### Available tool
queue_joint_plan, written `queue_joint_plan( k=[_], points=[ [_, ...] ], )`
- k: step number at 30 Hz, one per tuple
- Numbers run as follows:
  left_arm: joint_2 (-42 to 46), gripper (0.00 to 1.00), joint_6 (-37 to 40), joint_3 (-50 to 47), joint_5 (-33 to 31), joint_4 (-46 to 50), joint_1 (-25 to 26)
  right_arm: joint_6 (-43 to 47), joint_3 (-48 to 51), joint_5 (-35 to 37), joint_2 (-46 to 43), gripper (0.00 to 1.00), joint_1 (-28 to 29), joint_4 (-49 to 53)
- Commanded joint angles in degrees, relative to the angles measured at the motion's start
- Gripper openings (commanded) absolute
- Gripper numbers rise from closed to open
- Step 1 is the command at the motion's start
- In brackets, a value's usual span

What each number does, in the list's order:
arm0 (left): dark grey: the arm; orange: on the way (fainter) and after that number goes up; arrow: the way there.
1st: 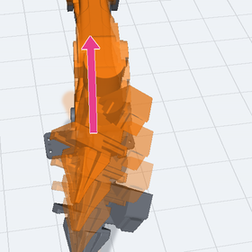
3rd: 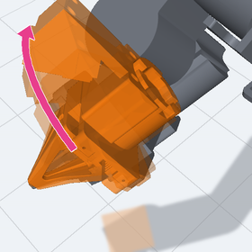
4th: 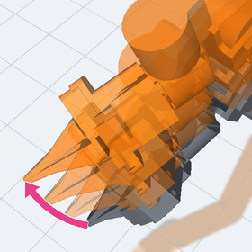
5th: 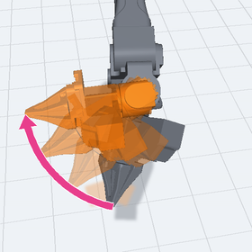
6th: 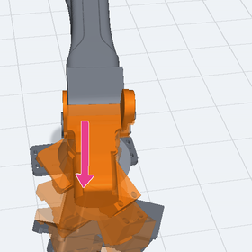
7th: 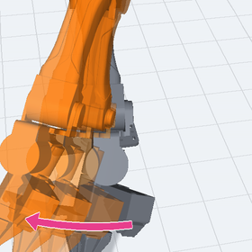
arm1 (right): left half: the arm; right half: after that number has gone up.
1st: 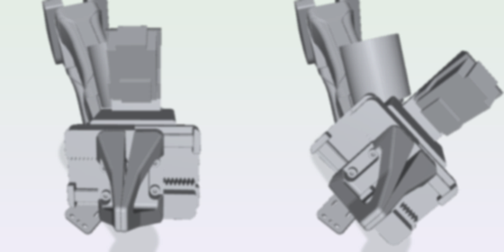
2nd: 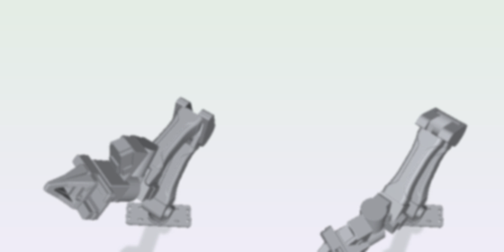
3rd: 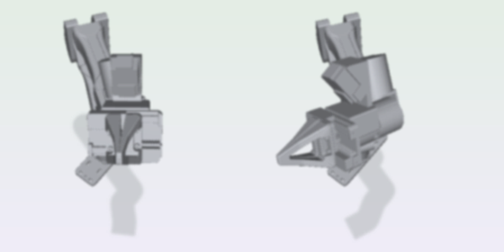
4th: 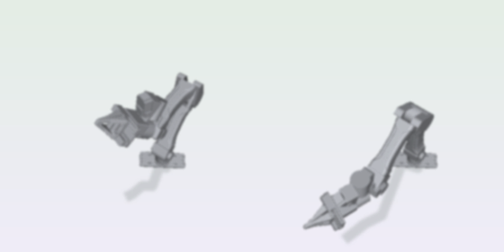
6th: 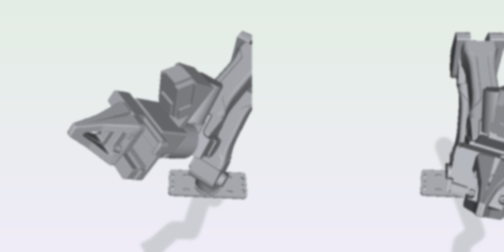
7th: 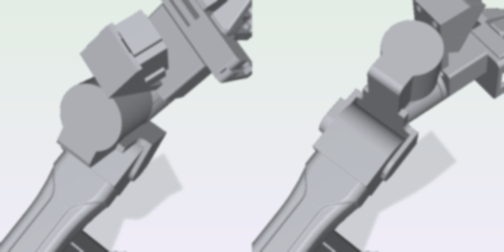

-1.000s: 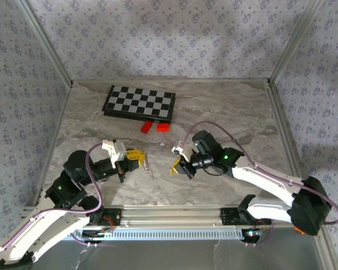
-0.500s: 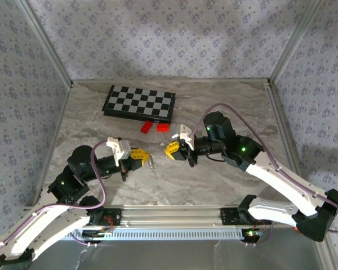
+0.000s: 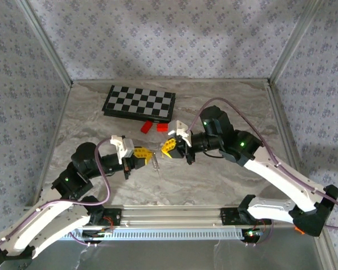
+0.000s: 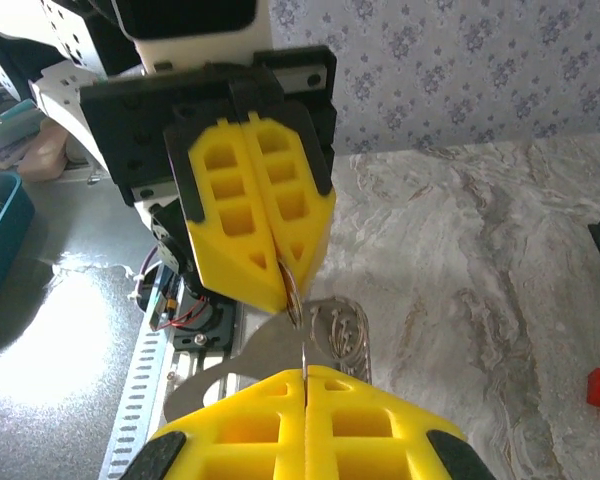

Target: Put the keys on the keyring

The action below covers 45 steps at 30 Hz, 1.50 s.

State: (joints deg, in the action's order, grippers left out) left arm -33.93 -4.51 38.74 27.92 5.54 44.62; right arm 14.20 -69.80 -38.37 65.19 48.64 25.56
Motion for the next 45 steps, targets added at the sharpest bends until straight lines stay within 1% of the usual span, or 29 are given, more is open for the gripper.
queue_joint_plan(
  k=[1, 17, 45],
  points=[
    [-0.2, 0.0, 0.6, 2.4, 1.9, -4.1, -0.3, -1.0, -2.4, -0.2, 0.4, 0.0, 0.7, 1.7],
    [-0.7, 0.0, 0.5, 2.6, 2.5, -4.4, -0.3, 0.8, -2.8, 6.5, 0.8, 0.0, 2.4, 3.1],
    [-1.0, 0.0, 0.0, 2.1, 2.2, -5.1, -0.3, 1.0, -2.6, 5.3, 0.6, 0.0, 3.7, 1.9]
  ],
)
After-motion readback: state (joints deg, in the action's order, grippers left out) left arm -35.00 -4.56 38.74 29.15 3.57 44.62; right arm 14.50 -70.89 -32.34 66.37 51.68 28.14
